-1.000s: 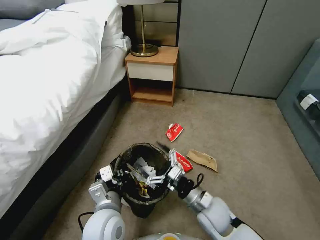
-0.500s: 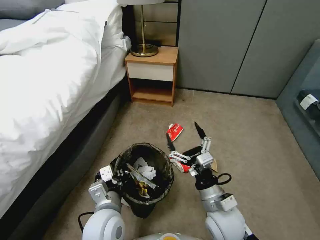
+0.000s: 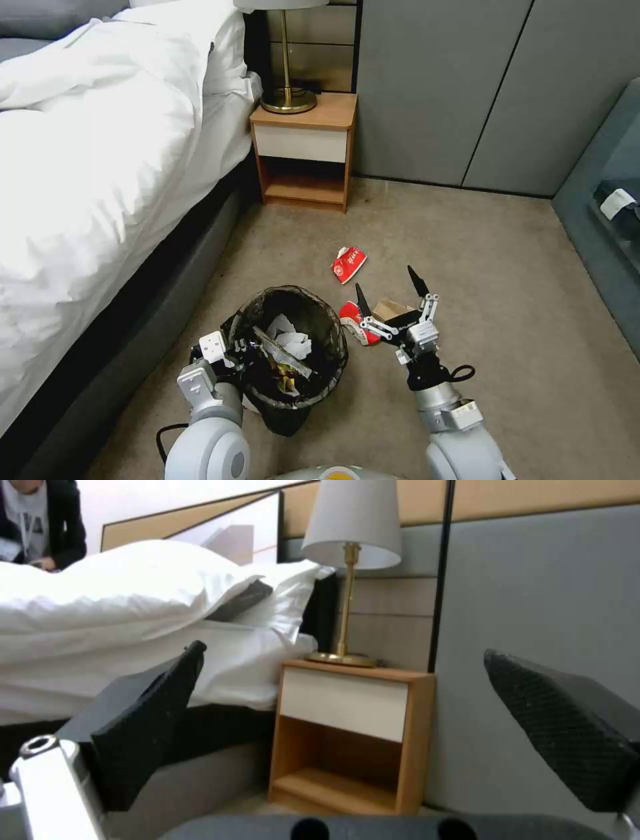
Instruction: Pick up the trash bin, then pick up the garbage from the floor and place it into the trash bin.
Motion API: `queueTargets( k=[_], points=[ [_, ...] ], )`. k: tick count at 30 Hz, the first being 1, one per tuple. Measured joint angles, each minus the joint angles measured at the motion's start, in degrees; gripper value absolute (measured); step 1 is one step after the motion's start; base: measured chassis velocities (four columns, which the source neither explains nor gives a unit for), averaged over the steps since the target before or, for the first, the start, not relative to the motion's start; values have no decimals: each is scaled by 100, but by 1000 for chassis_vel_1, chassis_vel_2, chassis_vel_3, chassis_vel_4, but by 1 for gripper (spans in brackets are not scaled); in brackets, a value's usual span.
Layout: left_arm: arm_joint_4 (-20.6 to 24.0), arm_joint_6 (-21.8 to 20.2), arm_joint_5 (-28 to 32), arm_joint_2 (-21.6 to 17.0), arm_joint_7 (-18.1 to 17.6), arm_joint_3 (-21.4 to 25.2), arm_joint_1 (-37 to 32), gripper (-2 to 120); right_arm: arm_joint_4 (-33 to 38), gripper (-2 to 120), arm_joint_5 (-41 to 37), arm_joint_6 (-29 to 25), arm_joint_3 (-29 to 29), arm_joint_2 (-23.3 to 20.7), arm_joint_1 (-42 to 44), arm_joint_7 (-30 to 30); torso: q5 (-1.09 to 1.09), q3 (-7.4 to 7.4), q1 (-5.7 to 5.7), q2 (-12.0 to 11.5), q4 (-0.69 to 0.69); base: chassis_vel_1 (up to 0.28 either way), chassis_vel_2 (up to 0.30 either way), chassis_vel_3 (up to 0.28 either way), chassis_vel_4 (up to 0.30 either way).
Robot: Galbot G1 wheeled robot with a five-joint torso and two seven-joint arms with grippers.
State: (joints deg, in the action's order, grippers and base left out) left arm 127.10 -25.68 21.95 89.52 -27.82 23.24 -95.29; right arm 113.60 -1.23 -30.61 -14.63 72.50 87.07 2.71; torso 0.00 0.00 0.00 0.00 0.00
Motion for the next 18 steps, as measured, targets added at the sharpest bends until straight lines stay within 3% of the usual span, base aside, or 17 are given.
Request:
queueTargets(
  k=[7, 11, 14, 18],
  points=[
    [0, 0, 0, 0, 0, 0, 0, 75, -99, 100, -326, 511, -193, -65, -593, 0, 0, 0, 0, 0, -1, 0, 0, 0, 0],
    [0, 0, 0, 0, 0, -2, 0, 75, -687, 100, -671, 996, -102, -158, -1426, 70, -1, 0, 0, 0, -1, 0, 0, 0, 0],
    [0, 0, 0, 0, 0, 0, 0, 75, -2007, 100, -701, 1390, 299, -187, -2497, -27, 1, 1, 0, -1, 1, 0, 0, 0, 0],
    [0, 0, 0, 0, 0, 0, 0, 75, -2746, 100, -658, 1595, 602, -111, -2959, -100, 0, 1, 0, -1, -2, 0, 0, 0, 0]
  ],
)
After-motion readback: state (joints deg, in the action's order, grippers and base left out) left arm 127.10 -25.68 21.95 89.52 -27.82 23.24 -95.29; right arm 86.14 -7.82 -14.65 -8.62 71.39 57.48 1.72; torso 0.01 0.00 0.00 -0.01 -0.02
